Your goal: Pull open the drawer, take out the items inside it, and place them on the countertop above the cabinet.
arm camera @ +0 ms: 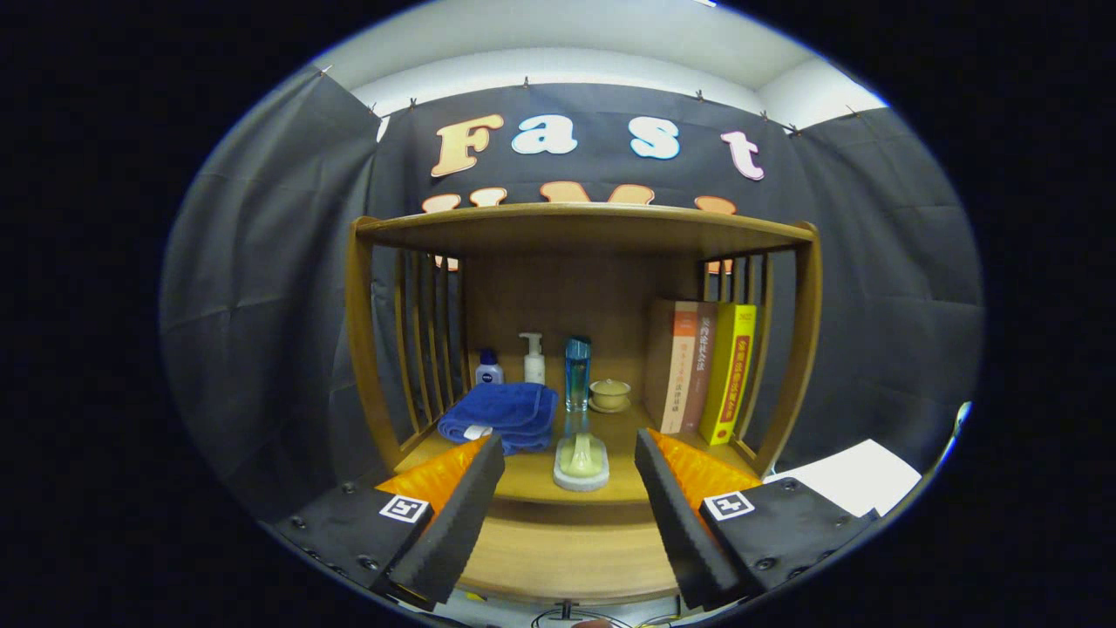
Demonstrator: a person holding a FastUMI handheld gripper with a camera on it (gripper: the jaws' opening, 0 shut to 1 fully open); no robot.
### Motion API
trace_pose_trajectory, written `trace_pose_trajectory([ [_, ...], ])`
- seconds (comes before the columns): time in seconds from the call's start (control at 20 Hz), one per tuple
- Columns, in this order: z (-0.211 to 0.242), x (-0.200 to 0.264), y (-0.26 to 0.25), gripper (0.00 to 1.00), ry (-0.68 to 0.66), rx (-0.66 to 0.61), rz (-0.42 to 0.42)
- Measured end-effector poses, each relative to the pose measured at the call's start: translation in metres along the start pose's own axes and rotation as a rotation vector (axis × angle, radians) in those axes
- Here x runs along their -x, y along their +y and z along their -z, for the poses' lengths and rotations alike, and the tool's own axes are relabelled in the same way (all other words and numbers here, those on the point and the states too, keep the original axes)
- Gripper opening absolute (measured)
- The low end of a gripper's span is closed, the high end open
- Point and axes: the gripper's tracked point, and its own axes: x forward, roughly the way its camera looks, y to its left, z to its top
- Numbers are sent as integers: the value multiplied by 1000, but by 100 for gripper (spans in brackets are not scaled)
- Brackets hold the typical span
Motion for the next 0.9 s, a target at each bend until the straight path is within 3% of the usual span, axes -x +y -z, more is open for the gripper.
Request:
trace_pose_trajectory([
  [0.5,44,106,-28,99,-105,0,75],
  [0.9,85,145,-2,99,-166,53,47],
])
